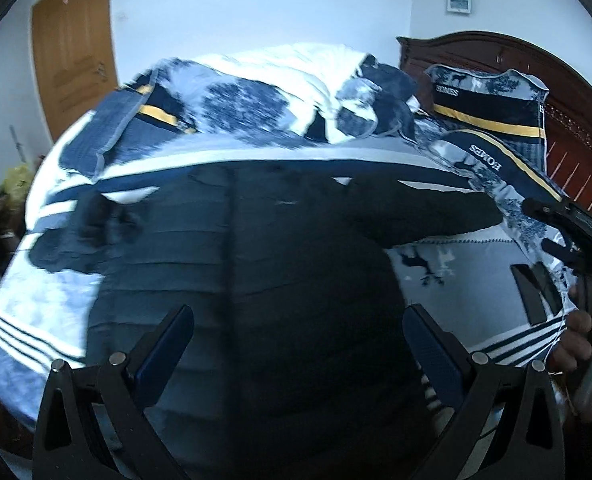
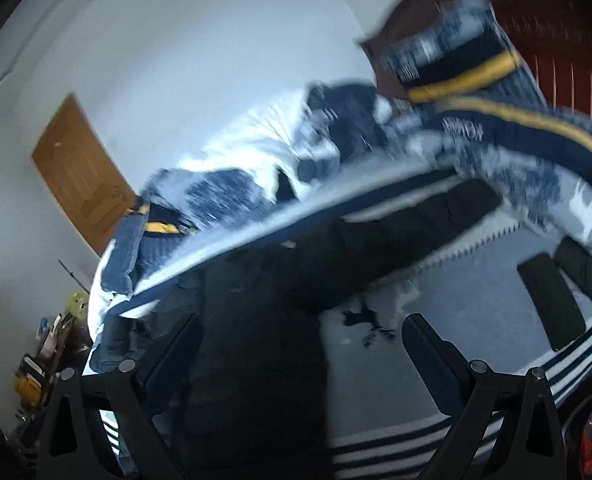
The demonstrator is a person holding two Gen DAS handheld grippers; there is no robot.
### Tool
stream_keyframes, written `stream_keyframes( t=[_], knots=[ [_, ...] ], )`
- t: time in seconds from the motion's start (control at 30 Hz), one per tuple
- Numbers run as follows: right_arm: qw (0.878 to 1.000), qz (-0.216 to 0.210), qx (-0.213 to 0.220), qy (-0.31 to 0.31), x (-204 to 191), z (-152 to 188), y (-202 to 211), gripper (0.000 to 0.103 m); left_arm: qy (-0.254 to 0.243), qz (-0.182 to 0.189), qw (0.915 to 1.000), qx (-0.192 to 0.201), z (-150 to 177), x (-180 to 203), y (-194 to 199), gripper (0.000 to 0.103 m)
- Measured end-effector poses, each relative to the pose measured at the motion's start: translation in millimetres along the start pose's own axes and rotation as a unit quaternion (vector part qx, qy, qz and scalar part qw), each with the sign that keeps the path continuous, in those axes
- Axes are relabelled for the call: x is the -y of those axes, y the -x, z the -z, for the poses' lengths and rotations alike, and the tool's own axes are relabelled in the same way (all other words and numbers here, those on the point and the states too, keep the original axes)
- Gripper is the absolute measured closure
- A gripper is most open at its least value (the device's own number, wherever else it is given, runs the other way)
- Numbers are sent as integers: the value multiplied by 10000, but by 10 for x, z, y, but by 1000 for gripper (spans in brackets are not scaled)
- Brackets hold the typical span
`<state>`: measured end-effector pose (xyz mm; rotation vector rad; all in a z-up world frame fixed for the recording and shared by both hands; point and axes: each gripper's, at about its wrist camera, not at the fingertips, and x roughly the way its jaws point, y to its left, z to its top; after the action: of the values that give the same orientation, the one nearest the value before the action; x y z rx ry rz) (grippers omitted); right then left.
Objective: Fold large clothes
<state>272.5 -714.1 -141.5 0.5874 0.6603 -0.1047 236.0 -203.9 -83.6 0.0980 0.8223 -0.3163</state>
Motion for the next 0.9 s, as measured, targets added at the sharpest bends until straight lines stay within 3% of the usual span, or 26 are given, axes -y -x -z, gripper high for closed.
stream_keyframes(
  t=[0.17, 0.37, 0.47, 0.5, 0.63, 0.67, 0.7, 0.77, 0.9],
  knots=[
    [9962, 99, -359, -792, 1005, -648, -774, 6, 188, 242, 9984, -472, -106, 309, -807, 0],
    [9809, 620, -879, -1619, 2157, -1149, -1984, 10, 305, 248, 9977, -556, -2, 339, -1196, 0],
    [9691, 612, -1069, -2139, 2545, -1145, -2561, 36, 344, 151, 9972, -645, 37, 274, -1323, 0],
    [9665, 592, -1080, -2250, 2617, -1127, -2730, 51, 361, 148, 9968, -691, 47, 247, -1357, 0],
    [9734, 944, -848, -1909, 2501, -1193, -2957, 57, 374, 34, 9967, -722, 81, 142, -1390, 0],
    [9735, 1076, -835, -1838, 2450, -1211, -3005, 66, 392, 16, 9966, -728, 90, 101, -1372, 0],
    [9744, 1068, -892, -1767, 2412, -1208, -3032, 96, 414, -9, 9965, -729, 93, 59, -1346, 0],
    [9757, 1220, -855, -1610, 2224, -1246, -2963, 99, 545, -62, 9964, -651, 104, -61, -1209, 0],
    [9955, 794, -4, -508, 1222, -1399, -2280, 99, 816, -138, 9955, -463, 136, -309, -924, 0]
  ],
)
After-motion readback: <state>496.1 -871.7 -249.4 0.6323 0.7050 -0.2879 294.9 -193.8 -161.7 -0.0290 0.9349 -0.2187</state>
